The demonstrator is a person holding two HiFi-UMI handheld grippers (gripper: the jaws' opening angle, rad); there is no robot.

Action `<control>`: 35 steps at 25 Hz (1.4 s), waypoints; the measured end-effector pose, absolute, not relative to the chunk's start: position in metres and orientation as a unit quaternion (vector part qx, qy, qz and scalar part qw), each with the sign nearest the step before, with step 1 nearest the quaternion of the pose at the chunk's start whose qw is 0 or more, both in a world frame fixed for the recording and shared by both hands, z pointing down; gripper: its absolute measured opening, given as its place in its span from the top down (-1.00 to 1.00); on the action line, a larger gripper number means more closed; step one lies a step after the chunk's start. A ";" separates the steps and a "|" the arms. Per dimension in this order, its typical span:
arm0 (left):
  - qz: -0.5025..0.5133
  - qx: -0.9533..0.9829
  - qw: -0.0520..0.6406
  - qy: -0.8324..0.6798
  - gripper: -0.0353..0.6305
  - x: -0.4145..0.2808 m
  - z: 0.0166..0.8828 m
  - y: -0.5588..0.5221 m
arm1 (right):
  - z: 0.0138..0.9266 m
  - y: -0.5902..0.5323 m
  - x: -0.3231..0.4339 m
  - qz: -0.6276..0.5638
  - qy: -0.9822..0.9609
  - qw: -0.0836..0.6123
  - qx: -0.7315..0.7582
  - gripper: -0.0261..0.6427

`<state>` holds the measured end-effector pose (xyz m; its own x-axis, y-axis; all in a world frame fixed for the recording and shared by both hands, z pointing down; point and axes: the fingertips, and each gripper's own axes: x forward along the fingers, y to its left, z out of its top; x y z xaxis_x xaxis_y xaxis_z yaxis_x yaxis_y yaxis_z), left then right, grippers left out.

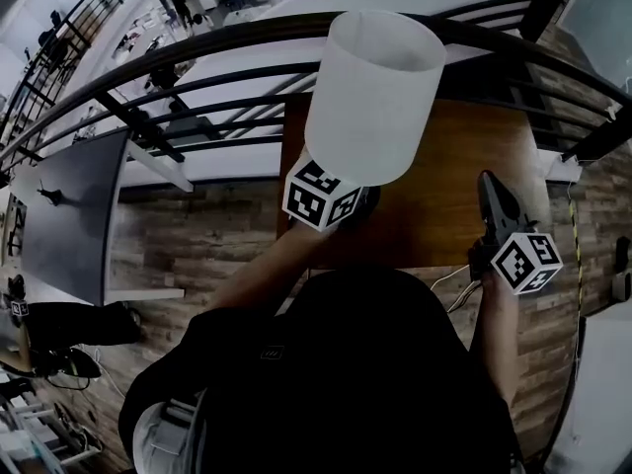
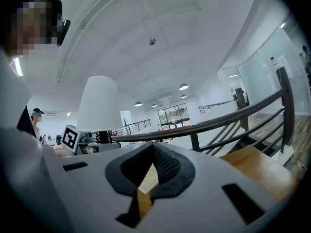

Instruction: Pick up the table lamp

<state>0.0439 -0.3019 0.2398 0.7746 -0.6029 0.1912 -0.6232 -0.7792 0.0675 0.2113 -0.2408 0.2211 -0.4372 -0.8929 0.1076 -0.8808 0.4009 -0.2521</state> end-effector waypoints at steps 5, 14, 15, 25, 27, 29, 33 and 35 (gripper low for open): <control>0.072 0.938 0.056 -0.335 0.80 0.056 0.229 -0.304 | 0.227 -0.230 0.223 -0.143 0.842 0.022 -0.520 0.89; 0.057 0.932 0.061 -0.354 0.80 0.058 0.219 -0.310 | 0.236 -0.227 0.258 -0.146 0.842 0.023 -0.519 0.89; 0.058 0.930 0.060 -0.357 0.80 0.056 0.219 -0.310 | 0.236 -0.228 0.262 -0.144 0.841 0.021 -0.520 0.89; 0.058 0.916 0.060 -0.393 0.80 0.033 0.209 -0.314 | 0.223 -0.236 0.278 -0.131 0.846 0.021 -0.516 0.89; 0.058 0.913 0.062 -0.400 0.81 0.027 0.209 -0.314 | 0.221 -0.235 0.278 -0.130 0.847 0.022 -0.516 0.89; 0.058 0.911 0.064 -0.404 0.80 0.023 0.209 -0.315 | 0.222 -0.234 0.278 -0.130 0.847 0.025 -0.515 0.89; 0.057 0.910 0.063 -0.406 0.80 0.025 0.210 -0.314 | 0.226 -0.231 0.286 -0.135 0.844 0.027 -0.518 0.89; 0.055 0.910 0.063 -0.406 0.80 0.027 0.210 -0.313 | 0.227 -0.231 0.291 -0.137 0.843 0.030 -0.519 0.89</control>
<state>0.0267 -0.3135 0.2099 0.6635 -0.7325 0.1521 -0.7465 -0.6616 0.0702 0.2906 -0.2307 0.2266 -0.4594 -0.8836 0.0908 -0.8669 0.4238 -0.2624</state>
